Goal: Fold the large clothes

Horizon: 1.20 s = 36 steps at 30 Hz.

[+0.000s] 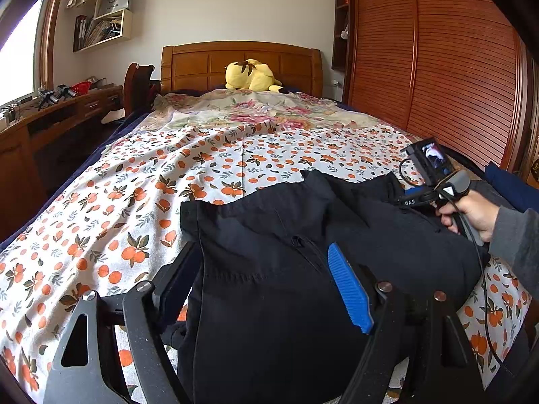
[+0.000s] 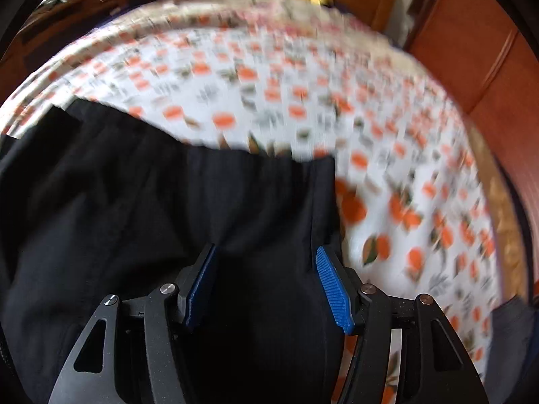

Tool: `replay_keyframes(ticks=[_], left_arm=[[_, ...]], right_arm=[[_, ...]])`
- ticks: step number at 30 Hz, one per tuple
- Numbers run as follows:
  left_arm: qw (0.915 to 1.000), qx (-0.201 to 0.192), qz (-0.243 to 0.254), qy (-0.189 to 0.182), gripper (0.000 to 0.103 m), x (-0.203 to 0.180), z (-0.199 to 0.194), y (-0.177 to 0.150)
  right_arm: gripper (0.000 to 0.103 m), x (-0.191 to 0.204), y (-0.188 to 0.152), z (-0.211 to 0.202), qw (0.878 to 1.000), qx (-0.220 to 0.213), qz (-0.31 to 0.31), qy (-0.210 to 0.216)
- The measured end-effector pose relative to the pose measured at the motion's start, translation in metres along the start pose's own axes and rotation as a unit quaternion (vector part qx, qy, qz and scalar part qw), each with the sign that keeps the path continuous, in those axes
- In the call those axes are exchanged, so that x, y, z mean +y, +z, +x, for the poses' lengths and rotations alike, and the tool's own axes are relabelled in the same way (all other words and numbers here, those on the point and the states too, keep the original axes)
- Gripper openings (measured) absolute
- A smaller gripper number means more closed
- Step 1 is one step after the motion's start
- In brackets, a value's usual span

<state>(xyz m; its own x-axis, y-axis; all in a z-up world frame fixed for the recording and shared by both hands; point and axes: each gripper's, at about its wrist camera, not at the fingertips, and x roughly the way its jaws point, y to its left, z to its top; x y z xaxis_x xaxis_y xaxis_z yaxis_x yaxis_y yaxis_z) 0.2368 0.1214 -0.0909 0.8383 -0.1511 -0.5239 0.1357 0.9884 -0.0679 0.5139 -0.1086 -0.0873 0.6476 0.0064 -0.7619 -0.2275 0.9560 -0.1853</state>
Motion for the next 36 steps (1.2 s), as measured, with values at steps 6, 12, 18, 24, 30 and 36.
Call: replay_keyframes(ticks=[6,12,18,24,30,36], left_arm=[[0.9998,0.009,0.016,-0.003,0.078,-0.009,0.003,-0.005],[0.9994,0.018,0.024,-0.016,0.078,-0.021,0.0,-0.013],[0.9982,0.028,0.045,-0.029,0.078,-0.041,-0.01,-0.027],[0.9976,0.042,0.047,-0.03,0.078,-0.047,-0.019,-0.047],[0.9979,0.053,0.027,-0.025,0.078,-0.039,-0.019,-0.058],[0.9973,0.067,0.028,-0.013,0.078,-0.038,-0.01,-0.065]], right_arm=[[0.062,0.002,-0.001,-0.03,0.998,-0.021,-0.05,-0.025],[0.062,0.011,-0.043,-0.103,0.994,-0.073,-0.07,0.039],[0.053,0.019,-0.108,-0.157,0.987,-0.089,-0.085,0.102],[0.05,0.004,-0.154,-0.167,0.989,-0.074,-0.072,0.104],[0.05,-0.014,-0.181,-0.14,0.994,-0.052,-0.023,0.091],[0.05,-0.013,-0.185,-0.147,0.995,-0.072,-0.014,0.068]])
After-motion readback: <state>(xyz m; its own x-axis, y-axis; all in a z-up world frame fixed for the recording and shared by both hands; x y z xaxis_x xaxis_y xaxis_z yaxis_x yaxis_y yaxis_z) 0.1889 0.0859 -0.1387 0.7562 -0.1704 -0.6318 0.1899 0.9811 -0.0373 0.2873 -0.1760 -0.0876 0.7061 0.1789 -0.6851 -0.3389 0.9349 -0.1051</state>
